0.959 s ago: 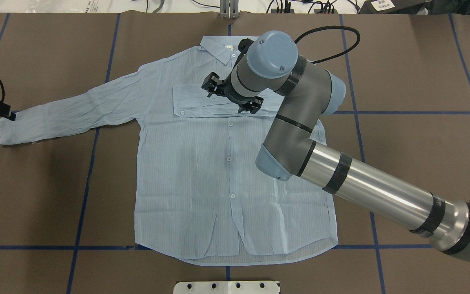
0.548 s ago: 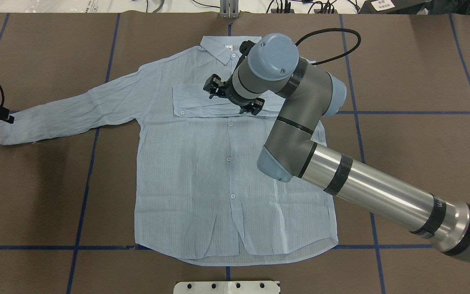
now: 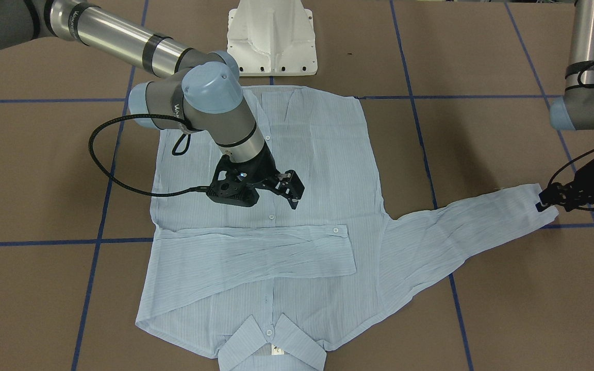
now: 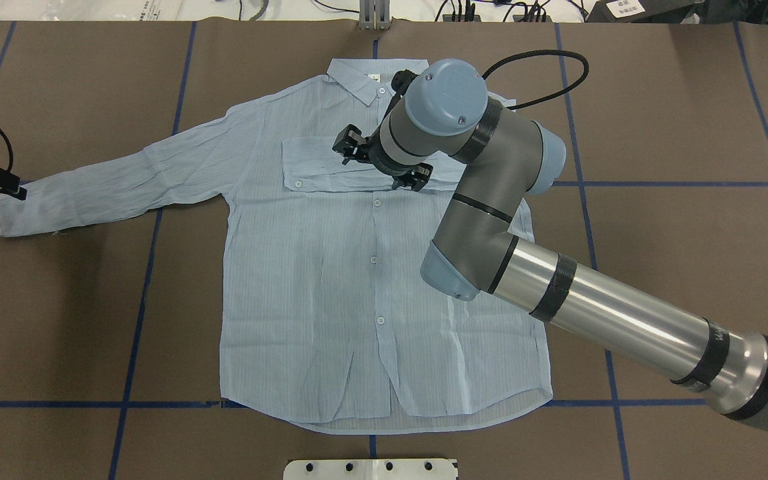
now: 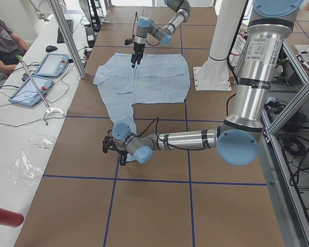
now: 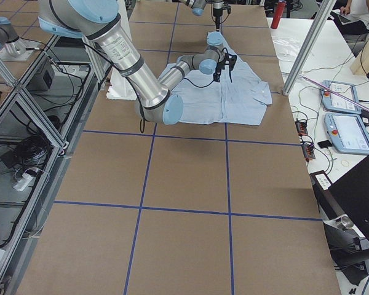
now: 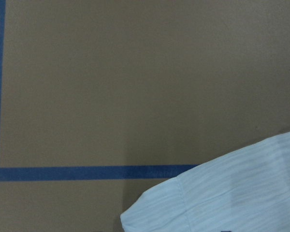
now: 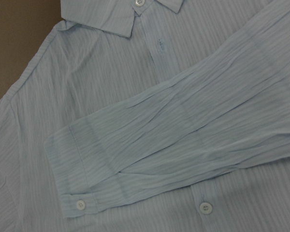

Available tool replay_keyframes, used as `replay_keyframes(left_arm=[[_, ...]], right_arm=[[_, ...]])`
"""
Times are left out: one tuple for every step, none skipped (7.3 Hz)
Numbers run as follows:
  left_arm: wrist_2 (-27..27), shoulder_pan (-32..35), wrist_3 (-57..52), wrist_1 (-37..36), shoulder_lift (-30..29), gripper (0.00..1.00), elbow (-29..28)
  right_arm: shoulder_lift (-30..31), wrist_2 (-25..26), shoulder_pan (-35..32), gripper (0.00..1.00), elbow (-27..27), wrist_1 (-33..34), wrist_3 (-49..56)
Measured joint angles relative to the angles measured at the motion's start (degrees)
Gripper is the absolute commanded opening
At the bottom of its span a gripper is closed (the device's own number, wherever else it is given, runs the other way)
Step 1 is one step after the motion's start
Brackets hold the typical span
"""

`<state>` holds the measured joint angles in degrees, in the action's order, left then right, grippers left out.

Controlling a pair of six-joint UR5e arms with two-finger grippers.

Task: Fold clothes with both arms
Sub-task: 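Release the cuff on the chest while the left gripper reaches the other cuff, then fold the other sleeve across with the left gripper while the right moves to the hem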

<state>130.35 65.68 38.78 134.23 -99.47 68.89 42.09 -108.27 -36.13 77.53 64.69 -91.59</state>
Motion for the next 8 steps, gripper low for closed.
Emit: replay_keyframes(left_arm=[[0.0, -0.4, 0.0, 0.0, -0.1, 0.76, -0.4], [0.0, -0.6, 0.0, 0.0, -0.2, 0.65, -0.6], [0.0, -0.7, 0.0, 0.0, -0.3, 0.42, -0.8], [0.0, -0.9, 0.0, 0.0, -0.3, 0.01, -0.8], [0.0, -1.0, 0.0, 0.0, -0.3, 0.0, -0.8], [0.0, -1.0, 0.0, 0.0, -0.3, 0.0, -0.8], [0.1, -1.0, 0.5, 0.0, -0.3, 0.0, -0.1], [0.4, -1.0, 2.2, -0.5, -0.4, 0.0, 2.4]], right_arm=[[0.1, 0.0, 0.0, 1.0, 0.0, 0.0, 0.0], [0.2, 0.0, 0.0, 1.0, 0.1, 0.0, 0.0], [0.2, 0.0, 0.0, 1.0, 0.1, -0.1, 0.0], [0.3, 0.0, 0.0, 1.0, 0.1, -0.1, 0.0], [0.3, 0.0, 0.0, 1.0, 0.1, -0.1, 0.0], [0.3, 0.0, 0.0, 1.0, 0.1, -0.1, 0.0], [0.4, 0.0, 0.0, 1.0, 0.1, -0.1, 0.0], [0.4, 0.0, 0.0, 1.0, 0.1, -0.1, -0.1]])
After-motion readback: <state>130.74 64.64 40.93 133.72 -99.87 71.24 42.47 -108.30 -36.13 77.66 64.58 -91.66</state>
